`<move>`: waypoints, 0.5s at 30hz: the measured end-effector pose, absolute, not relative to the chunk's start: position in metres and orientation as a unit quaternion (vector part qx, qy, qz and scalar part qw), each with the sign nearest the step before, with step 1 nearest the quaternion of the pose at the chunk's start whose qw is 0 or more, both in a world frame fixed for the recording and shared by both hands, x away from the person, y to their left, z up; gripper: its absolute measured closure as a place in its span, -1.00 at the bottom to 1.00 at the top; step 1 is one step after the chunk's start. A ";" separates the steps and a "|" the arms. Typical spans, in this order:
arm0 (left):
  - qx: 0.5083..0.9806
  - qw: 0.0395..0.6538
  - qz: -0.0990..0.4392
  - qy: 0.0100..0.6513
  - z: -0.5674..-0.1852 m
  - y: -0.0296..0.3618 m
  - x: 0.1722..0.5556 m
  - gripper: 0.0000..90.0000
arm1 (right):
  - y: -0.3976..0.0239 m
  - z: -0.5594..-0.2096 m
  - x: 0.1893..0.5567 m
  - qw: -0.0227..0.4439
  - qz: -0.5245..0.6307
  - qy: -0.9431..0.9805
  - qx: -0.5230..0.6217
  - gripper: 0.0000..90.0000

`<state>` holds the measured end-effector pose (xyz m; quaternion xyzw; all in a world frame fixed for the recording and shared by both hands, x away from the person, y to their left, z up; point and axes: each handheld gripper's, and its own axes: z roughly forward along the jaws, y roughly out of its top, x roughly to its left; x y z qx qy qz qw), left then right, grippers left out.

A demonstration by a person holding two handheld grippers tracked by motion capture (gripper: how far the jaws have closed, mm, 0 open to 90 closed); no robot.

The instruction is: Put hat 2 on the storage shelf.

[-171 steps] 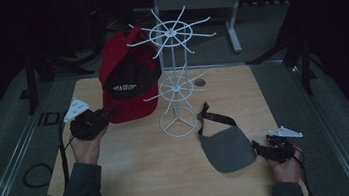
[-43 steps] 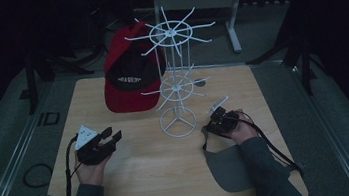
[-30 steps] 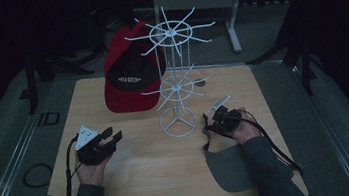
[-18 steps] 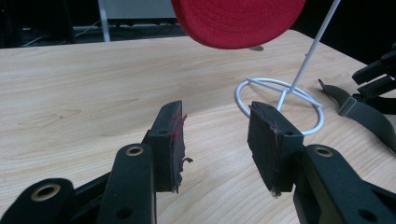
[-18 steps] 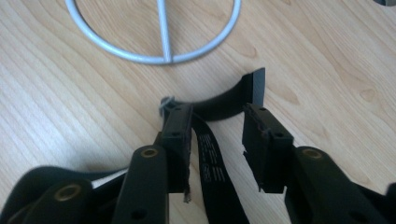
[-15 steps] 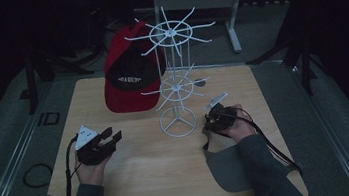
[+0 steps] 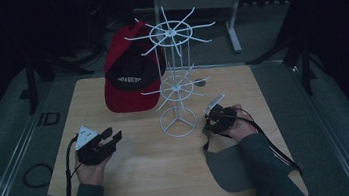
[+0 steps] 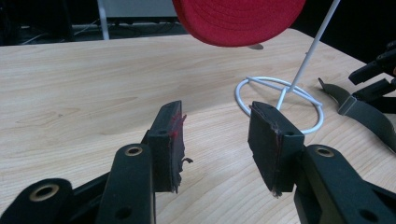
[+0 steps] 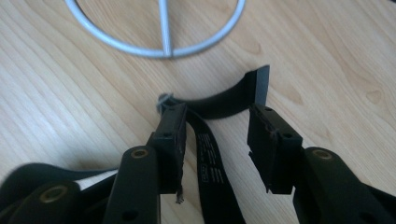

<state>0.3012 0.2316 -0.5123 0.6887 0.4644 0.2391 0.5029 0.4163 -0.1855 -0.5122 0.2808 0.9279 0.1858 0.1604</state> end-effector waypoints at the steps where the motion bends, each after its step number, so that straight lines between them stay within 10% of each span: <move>1: 0.688 0.503 0.239 0.465 -0.512 0.232 0.301 0.24 | -0.185 -0.514 0.417 0.157 0.182 0.930 0.278 0.24; 10: 0.689 0.502 0.239 0.465 -0.512 0.232 0.301 0.24 | -0.181 -0.526 0.423 0.128 0.164 0.937 0.282 0.34; 15: 0.689 0.502 0.239 0.465 -0.512 0.232 0.301 0.24 | -0.178 -0.531 0.423 0.123 0.161 0.938 0.282 0.72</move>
